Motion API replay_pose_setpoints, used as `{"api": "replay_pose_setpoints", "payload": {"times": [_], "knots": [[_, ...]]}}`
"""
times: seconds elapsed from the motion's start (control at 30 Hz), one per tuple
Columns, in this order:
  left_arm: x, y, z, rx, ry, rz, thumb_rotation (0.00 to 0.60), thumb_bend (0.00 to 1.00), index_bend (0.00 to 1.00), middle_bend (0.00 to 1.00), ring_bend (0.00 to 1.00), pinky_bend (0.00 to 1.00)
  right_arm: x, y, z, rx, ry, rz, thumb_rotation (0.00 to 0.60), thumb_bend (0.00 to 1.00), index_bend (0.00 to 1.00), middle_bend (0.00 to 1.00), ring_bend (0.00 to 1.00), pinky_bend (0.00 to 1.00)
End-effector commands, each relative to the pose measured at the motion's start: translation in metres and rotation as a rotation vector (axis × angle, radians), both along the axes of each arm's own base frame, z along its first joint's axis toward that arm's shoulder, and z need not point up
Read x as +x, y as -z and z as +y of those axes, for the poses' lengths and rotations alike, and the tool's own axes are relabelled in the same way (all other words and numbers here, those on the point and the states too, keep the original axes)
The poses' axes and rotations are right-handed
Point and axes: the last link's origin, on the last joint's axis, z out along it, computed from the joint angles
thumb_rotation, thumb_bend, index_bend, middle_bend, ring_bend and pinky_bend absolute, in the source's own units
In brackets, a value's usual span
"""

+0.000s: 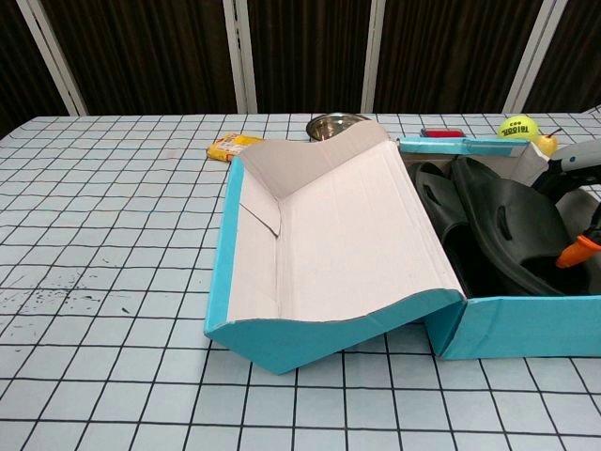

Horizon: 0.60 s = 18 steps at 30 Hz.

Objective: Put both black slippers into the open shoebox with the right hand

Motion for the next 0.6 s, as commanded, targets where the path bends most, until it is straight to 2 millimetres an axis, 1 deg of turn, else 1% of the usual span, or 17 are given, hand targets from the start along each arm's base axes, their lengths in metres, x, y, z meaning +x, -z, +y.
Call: {"api": "replay_pose_setpoints", "payload": {"times": [0.03, 0.27, 0.47, 0.5, 0.6], "knots": [[-0.0001, 0.0003, 0.0000, -0.002, -0.001, 0.000, 0.600, 0.33, 0.03, 0.00, 0.00, 0.07, -0.0018, 0.0021, 0.0021, -0.003, -0.022, 0.028, 0.600, 0.86, 0.76, 0.67, 0.28, 0.00], [0.0000, 0.0001, 0.0000, -0.001, -0.001, 0.000, 0.600, 0.33, 0.03, 0.00, 0.00, 0.07, -0.0028, 0.0058, 0.0042, -0.012, -0.040, 0.062, 0.600, 0.86, 0.76, 0.67, 0.28, 0.00], [0.0000, -0.0001, -0.0002, -0.001, 0.000, -0.002, 0.600, 0.33, 0.03, 0.00, 0.00, 0.07, 0.0006, 0.0048, 0.0047, -0.018, -0.049, 0.071, 0.600, 0.86, 0.75, 0.67, 0.28, 0.00], [0.0000, -0.0001, -0.0002, -0.001, 0.000, -0.002, 0.600, 0.33, 0.03, 0.00, 0.00, 0.07, 0.0016, 0.0039, 0.0049, -0.019, -0.055, 0.076, 0.600, 0.84, 0.74, 0.66, 0.27, 0.00], [0.0001, -0.0001, -0.0001, -0.001, 0.001, -0.002, 0.600, 0.33, 0.03, 0.00, 0.00, 0.07, 0.0045, 0.0017, 0.0067, -0.008, -0.072, 0.094, 0.600, 0.72, 0.64, 0.54, 0.22, 0.00]]}}
